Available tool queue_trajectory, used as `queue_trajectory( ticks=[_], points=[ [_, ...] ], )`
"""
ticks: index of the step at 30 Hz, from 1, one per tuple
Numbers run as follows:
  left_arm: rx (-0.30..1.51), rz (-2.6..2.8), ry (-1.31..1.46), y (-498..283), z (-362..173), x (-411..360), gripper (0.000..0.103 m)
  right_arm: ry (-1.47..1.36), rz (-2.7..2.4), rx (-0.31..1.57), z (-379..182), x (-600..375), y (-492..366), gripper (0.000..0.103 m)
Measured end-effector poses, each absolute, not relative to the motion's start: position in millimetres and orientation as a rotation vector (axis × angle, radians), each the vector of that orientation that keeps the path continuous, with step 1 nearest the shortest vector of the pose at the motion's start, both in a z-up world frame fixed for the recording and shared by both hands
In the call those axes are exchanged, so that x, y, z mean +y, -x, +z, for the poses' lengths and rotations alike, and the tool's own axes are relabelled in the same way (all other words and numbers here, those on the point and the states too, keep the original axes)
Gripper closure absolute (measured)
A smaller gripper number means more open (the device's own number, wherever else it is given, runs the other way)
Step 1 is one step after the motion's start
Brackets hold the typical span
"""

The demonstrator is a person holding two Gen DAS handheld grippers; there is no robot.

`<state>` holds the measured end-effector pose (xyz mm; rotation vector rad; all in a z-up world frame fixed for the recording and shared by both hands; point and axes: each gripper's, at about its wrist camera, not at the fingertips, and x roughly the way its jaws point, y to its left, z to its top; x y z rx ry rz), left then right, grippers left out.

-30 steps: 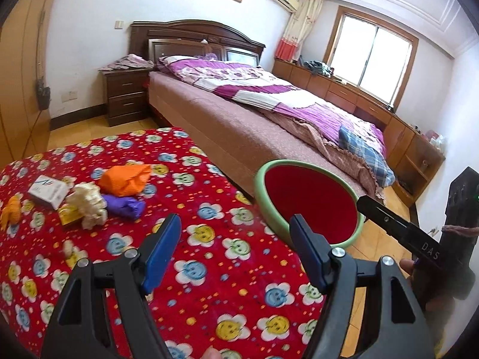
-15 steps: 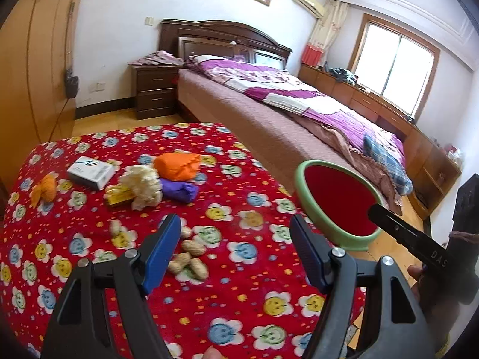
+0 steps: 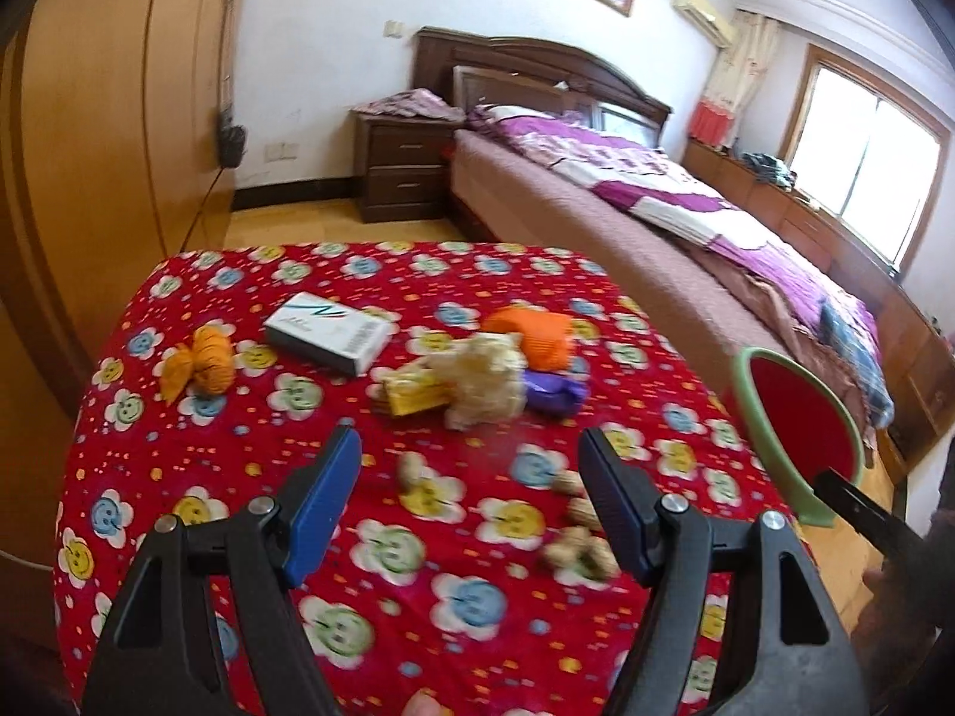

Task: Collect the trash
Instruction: 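Move both open tools back toward the remaining bedspread items, then grasp the orange wrapped bundle with the left tool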

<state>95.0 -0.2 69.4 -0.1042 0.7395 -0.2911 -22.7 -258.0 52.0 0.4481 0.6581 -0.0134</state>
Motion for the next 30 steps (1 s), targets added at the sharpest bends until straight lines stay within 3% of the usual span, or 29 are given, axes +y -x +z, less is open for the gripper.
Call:
queue_trajectory(
  ticks=[30],
  points=[
    [0.899, 0.027, 0.034, -237, -8, 109, 0.029, -0.445, -0.056, 0.798, 16, -240, -9, 0.034]
  ],
)
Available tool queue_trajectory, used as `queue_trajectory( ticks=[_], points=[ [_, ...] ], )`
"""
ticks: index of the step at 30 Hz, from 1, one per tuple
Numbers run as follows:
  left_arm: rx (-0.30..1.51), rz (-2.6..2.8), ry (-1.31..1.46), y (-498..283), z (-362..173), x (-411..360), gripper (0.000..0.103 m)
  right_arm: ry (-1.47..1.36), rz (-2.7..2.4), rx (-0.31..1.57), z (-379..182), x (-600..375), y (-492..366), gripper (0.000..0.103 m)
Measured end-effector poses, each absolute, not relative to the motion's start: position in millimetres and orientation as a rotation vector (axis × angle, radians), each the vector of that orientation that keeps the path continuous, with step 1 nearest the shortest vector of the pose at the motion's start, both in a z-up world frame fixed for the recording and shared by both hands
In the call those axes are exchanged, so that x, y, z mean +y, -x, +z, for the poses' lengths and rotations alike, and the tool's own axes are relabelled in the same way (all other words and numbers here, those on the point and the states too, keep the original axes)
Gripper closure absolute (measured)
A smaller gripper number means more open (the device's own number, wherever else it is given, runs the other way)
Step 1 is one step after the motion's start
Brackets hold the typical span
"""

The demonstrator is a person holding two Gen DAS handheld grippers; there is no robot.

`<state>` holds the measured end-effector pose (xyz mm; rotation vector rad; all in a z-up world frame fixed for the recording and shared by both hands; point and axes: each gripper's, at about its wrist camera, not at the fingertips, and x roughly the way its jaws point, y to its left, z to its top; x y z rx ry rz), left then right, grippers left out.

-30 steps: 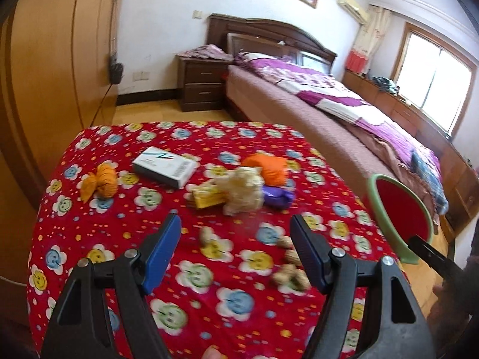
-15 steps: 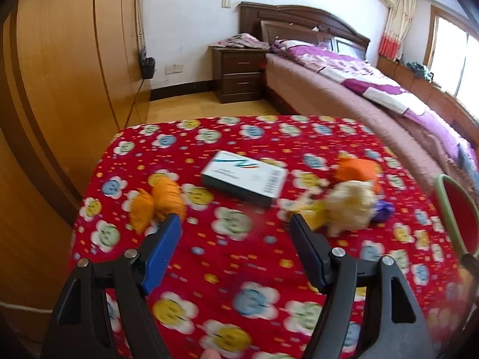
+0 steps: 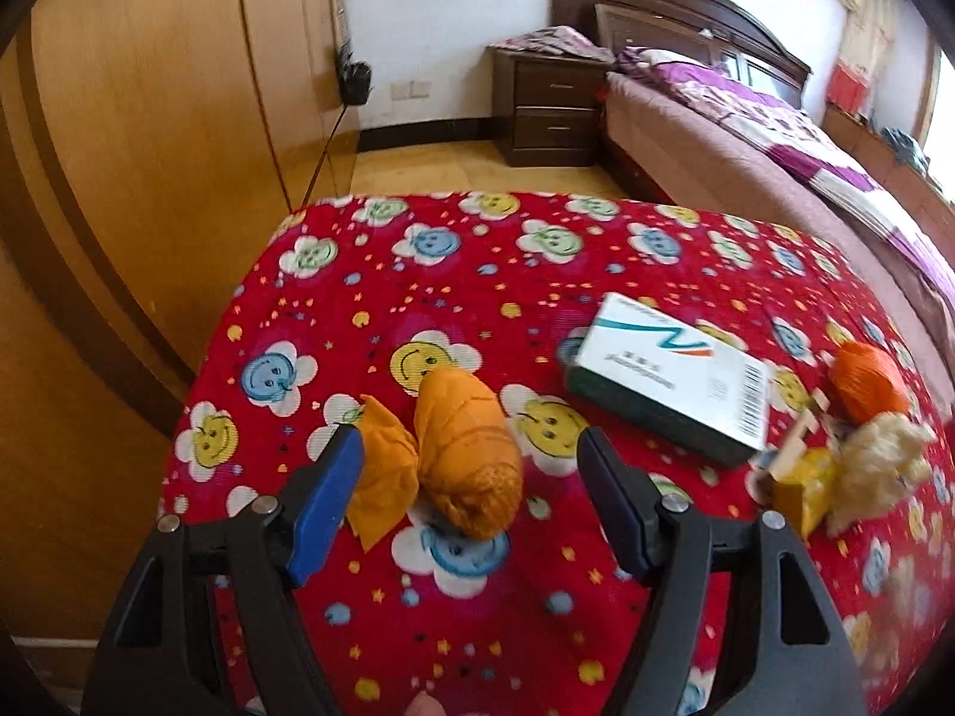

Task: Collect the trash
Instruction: 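Grasp the orange wrapped bundle with the left tool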

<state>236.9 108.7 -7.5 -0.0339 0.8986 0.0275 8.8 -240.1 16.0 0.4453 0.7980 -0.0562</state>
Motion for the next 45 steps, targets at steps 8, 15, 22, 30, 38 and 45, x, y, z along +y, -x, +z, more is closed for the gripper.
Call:
queue_trajectory(
  ticks=[8, 15, 22, 30, 38, 45],
  points=[
    [0.881, 0.077, 0.054, -243, -15, 112, 0.046, -0.438, -0.060, 0.824, 10, -235, -14, 0.034],
    [0.846, 0.015, 0.111, -233, -8, 115, 0.066, -0.408, -0.023, 0.831, 14, -221, -21, 0.034],
    [0.833, -0.121, 0.157, -200, 8, 87, 0.066, -0.361, 0.021, 0.810, 28, -200, -35, 0.034],
    [0.837, -0.163, 0.143, -190, 0, 59, 0.066, -0.332, 0.073, 0.792, 42, -166, -67, 0.034],
    [0.796, -0.140, 0.150, -184, -1, 60, 0.066, -0.318, 0.127, 0.853, 30, -130, -111, 0.034],
    [0.804, -0.156, 0.173, -184, -5, 64, 0.066, -0.275, 0.160, 0.849, 26, -105, -136, 0.034]
  ],
)
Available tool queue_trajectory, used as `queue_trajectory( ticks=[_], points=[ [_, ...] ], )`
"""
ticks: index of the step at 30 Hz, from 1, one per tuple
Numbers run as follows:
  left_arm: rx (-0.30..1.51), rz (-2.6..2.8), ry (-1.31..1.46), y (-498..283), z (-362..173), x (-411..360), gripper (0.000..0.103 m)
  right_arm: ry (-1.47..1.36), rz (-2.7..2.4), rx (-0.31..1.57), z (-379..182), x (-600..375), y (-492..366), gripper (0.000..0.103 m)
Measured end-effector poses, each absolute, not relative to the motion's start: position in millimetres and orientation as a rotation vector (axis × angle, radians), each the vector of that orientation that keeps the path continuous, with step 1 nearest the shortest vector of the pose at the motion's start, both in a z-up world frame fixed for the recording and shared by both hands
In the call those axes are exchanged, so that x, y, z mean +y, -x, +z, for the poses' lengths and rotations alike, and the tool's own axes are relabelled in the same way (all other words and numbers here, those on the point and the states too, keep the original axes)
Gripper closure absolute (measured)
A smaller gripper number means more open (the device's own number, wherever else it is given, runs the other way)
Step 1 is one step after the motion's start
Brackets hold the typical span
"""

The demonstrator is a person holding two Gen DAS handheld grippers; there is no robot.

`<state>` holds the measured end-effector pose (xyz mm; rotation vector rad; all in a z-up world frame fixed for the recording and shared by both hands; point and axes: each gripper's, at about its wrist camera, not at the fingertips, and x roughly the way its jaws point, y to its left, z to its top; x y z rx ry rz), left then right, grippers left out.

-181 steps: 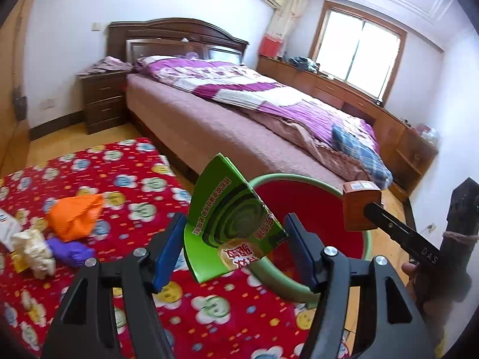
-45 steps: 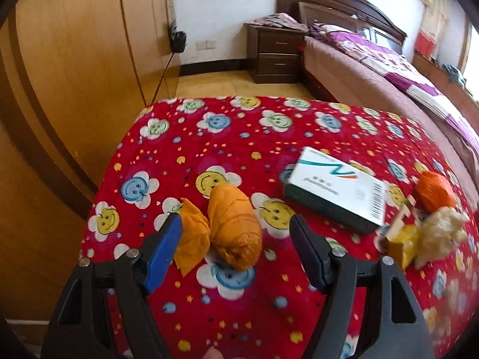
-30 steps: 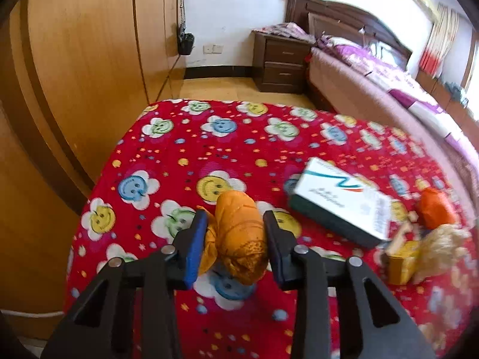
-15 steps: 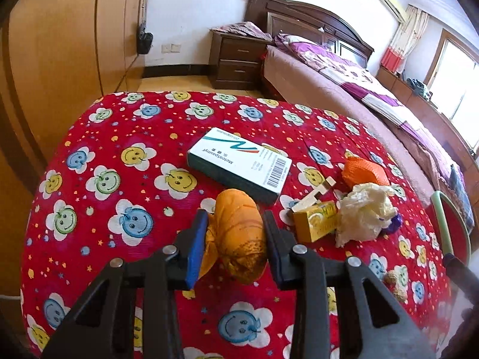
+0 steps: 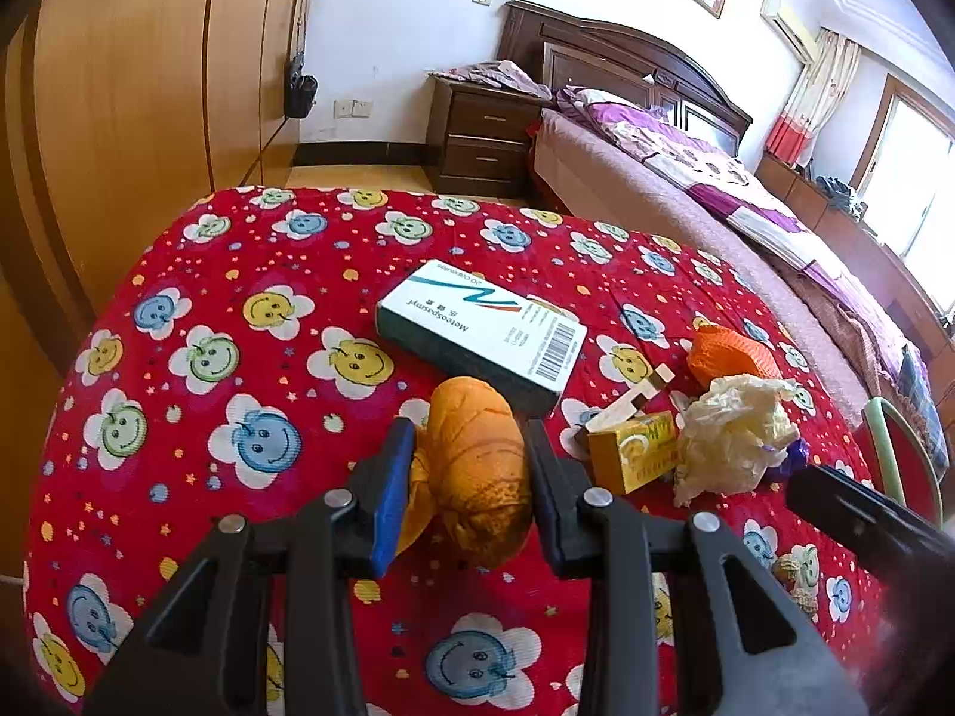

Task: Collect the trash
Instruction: 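Grasp the orange wrapped bundle with the left tool, then grasp the crumpled white paper with the right tool while the left tool holds the orange bundle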

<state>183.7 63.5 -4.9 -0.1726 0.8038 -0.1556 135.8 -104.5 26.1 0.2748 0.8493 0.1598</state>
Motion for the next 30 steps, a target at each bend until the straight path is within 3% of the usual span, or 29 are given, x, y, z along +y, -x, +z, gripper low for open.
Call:
queue_trajectory(
  ticks=[4, 12, 15, 20, 30],
  points=[
    [0.802, -0.155, 0.188, -185, -4, 66, 0.066, -0.272, 0.180, 0.863, 20, -98, -148, 0.035],
    [0.806, -0.158, 0.190, -186, -4, 67, 0.066, -0.260, 0.214, 0.900, 4, -90, -161, 0.078],
    [0.806, -0.159, 0.190, -186, -5, 66, 0.066, -0.258, 0.215, 0.900, 3, -91, -161, 0.087],
    [0.805, -0.159, 0.189, -186, -5, 66, 0.066, -0.285, 0.226, 0.876, 8, -100, -154, 0.092],
    [0.797, -0.161, 0.193, -187, -4, 65, 0.066, -0.335, 0.225, 0.756, 39, -124, -113, 0.093]
  ],
)
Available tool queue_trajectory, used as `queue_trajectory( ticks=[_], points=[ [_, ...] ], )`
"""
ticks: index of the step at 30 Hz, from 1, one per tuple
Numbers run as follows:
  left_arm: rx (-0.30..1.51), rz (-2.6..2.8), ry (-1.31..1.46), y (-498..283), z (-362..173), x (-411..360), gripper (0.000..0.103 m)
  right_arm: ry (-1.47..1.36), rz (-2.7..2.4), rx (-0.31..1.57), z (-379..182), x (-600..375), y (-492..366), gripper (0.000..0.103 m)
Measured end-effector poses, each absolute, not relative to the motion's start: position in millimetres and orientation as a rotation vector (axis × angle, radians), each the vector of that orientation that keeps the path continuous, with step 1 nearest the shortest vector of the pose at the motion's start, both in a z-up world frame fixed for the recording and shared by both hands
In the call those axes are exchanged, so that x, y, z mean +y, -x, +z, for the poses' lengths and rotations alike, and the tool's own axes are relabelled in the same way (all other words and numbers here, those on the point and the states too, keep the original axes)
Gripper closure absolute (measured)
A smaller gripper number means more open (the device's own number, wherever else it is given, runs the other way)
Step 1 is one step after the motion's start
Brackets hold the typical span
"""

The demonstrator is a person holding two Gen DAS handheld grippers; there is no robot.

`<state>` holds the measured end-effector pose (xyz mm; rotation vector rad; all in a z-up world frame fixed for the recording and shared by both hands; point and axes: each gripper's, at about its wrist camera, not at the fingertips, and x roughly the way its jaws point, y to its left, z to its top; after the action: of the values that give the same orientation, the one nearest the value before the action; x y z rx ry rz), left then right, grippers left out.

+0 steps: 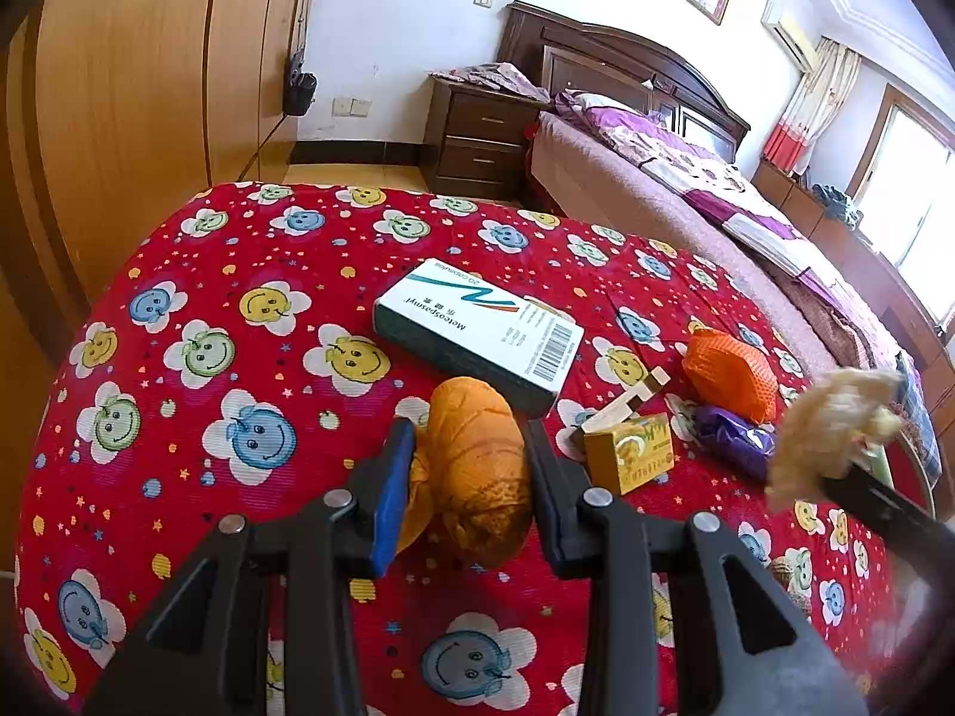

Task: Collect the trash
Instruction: 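Grasp the crumpled white paper with the right tool while the left tool holds the orange bundle, then carry the orange bundle and crumpled paper over the red bin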

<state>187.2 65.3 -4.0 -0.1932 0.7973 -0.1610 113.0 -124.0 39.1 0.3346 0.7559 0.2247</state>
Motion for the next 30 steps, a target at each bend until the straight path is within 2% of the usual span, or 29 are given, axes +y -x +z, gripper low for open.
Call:
queue_trajectory(
  ticks=[15, 30],
  points=[
    [0.753, -0.241, 0.142, -173, 14, 45, 0.066, -0.386, 0.131, 0.638, 66, -178, -50, 0.093],
    [0.756, -0.418, 0.159, -128, 51, -19, 0.066, -0.444, 0.006, 0.568, 72, -243, 11, 0.093]
  ],
)
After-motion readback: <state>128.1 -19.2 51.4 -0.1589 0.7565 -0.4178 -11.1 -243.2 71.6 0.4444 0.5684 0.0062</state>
